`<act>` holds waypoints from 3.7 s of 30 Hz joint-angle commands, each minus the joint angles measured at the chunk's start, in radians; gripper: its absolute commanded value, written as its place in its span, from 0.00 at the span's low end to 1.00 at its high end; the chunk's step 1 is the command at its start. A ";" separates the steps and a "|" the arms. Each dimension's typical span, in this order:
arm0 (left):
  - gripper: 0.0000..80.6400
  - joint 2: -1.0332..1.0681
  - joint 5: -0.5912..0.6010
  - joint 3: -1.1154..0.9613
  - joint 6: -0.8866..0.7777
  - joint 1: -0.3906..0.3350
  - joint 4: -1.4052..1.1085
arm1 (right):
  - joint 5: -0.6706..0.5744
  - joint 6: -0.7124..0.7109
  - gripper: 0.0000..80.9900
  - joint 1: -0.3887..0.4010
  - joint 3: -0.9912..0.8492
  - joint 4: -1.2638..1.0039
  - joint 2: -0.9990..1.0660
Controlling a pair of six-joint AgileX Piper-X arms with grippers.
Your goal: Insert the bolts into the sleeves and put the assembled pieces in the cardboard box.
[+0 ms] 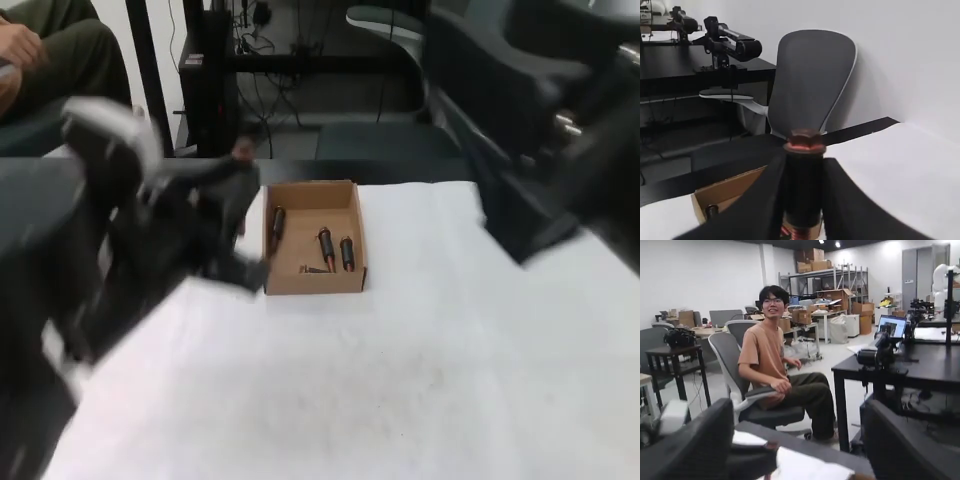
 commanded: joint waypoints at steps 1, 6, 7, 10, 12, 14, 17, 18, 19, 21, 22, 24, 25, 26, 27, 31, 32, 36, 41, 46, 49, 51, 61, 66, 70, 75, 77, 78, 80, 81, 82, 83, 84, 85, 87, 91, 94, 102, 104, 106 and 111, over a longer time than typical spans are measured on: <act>0.02 0.166 0.091 -0.146 0.008 0.035 0.053 | 0.012 0.113 0.84 0.000 -0.006 0.163 -0.070; 0.02 0.439 0.103 -0.402 0.044 0.034 0.245 | -0.102 0.276 0.84 0.000 -0.006 0.247 -0.122; 0.02 0.484 0.109 -0.450 0.044 0.031 0.267 | -0.123 0.283 0.84 0.000 -0.006 0.251 -0.123; 0.02 0.613 0.112 -0.575 0.003 0.022 0.313 | -0.146 0.283 0.84 0.000 -0.006 0.253 -0.123; 0.02 0.689 0.111 -0.657 -0.009 0.022 0.363 | -0.161 0.283 0.84 0.000 -0.006 0.256 -0.123; 0.02 0.753 0.111 -0.735 -0.013 0.022 0.451 | -0.210 0.285 0.84 0.000 -0.006 0.278 -0.125; 0.02 0.858 0.109 -0.839 -0.013 0.022 0.522 | -0.283 0.316 0.84 0.000 -0.006 0.317 -0.135; 0.02 0.893 0.109 -0.870 -0.013 0.022 0.531 | -0.297 0.321 0.84 0.000 -0.006 0.331 -0.135; 0.02 0.926 0.109 -0.897 -0.013 0.022 0.542 | -0.319 0.320 0.84 0.000 -0.006 0.343 -0.135; 0.08 0.979 0.129 -0.940 -0.010 0.022 0.572 | -0.333 0.320 0.84 0.000 -0.006 0.359 -0.135; 0.19 0.997 0.148 -0.953 -0.008 0.022 0.585 | -0.335 0.320 0.84 0.000 -0.006 0.365 -0.135; 0.51 1.013 0.162 -0.964 -0.008 0.022 0.616 | -0.353 0.320 0.84 0.000 -0.006 0.365 -0.135; 0.75 1.013 0.158 -0.964 -0.008 0.022 0.628 | -0.356 0.320 0.84 0.000 -0.006 0.365 -0.135; 0.87 1.010 0.138 -0.964 -0.008 0.022 0.643 | -0.356 0.320 0.84 0.000 -0.006 0.365 -0.135; 0.87 1.002 0.109 -0.964 -0.012 0.022 0.664 | -0.361 0.320 0.84 0.000 -0.006 0.368 -0.135; 0.87 0.930 0.051 -0.964 0.025 0.034 0.807 | -0.345 0.295 0.84 0.000 0.002 0.457 -0.129; 0.87 0.896 0.058 -0.964 0.060 0.034 0.845 | -0.329 0.289 0.84 0.000 0.009 0.473 -0.127; 0.56 0.719 0.057 -0.962 0.232 0.036 0.972 | -0.296 0.289 0.84 0.000 0.029 0.494 -0.127; 0.01 0.404 0.143 -0.894 0.305 0.036 1.037 | -0.255 0.278 0.70 0.000 0.002 0.513 -0.162; 0.02 -0.011 0.061 -0.679 0.354 0.036 1.010 | -0.026 0.104 0.08 0.000 -0.016 0.703 -0.250; 0.02 -0.277 -0.019 -0.526 0.358 0.036 0.977 | 0.160 0.019 0.00 0.000 -0.016 0.756 -0.308; 0.02 -0.421 -0.076 -0.444 0.320 0.036 0.963 | 0.254 -0.012 0.00 0.000 -0.016 0.749 -0.338; 0.02 -1.075 -0.347 -0.179 0.188 0.036 1.257 | 0.229 0.042 0.00 0.000 0.010 1.030 -0.412; 0.02 -1.103 -0.422 -0.140 0.108 0.036 1.412 | 0.230 0.198 0.00 0.000 0.140 0.997 -0.482; 0.02 -1.103 -0.400 -0.084 0.073 0.033 1.377 | 0.302 0.146 0.01 -0.003 0.350 0.705 -0.537; 0.02 -1.103 -0.400 -0.025 0.082 0.033 1.274 | 0.299 0.114 0.01 -0.052 0.530 0.476 -0.535; 0.02 -1.103 -0.398 0.002 0.082 0.033 1.248 | 0.288 0.108 0.01 -0.092 0.560 0.471 -0.535; 0.02 -1.103 -0.392 0.014 0.082 0.033 1.236 | 0.265 0.100 0.01 -0.120 0.573 0.470 -0.535; 0.02 -1.103 -0.357 0.045 0.082 0.033 1.210 | 0.182 0.051 0.01 -0.187 0.586 0.468 -0.535; 0.02 -1.103 -0.337 0.063 0.071 0.033 1.195 | 0.143 0.011 0.01 -0.227 0.593 0.466 -0.535; 0.02 -1.103 -0.320 0.078 0.066 0.033 1.182 | 0.122 -0.008 0.01 -0.261 0.600 0.449 -0.535; 0.02 -1.103 -0.310 0.092 0.066 0.033 1.170 | 0.086 -0.001 0.01 -0.305 0.611 0.416 -0.535; 0.02 -1.103 -0.310 0.103 0.066 0.033 1.155 | 0.051 -0.031 0.01 -0.350 0.621 0.374 -0.535; 0.02 -1.103 -0.310 0.117 0.066 0.033 1.140 | 0.037 -0.048 0.01 -0.396 0.629 0.336 -0.535; 0.02 -1.103 -0.314 0.152 0.066 0.033 1.091 | 0.033 -0.050 0.01 -0.479 0.646 0.256 -0.535; 0.02 -1.103 -0.316 0.241 0.066 0.033 0.993 | -0.138 -0.061 0.01 -0.659 0.692 0.256 -0.525; 0.02 -1.103 -0.316 0.325 0.024 0.033 0.959 | -0.207 -0.039 0.01 -0.750 0.692 0.289 -0.510; 0.02 -1.103 -0.371 0.464 -0.038 0.033 0.710 | -0.183 -0.021 0.01 -0.801 0.692 0.225 -0.506; 0.02 -1.103 -0.427 0.464 -0.038 0.034 0.745 | -0.183 -0.021 0.01 -0.801 0.692 0.225 -0.506; 0.02 -1.103 -0.437 0.464 -0.038 0.034 0.769 | -0.183 -0.021 0.01 -0.801 0.692 0.225 -0.506; 0.02 -1.103 -0.437 0.464 -0.038 0.034 0.784 | -0.183 -0.021 0.01 -0.801 0.692 0.225 -0.506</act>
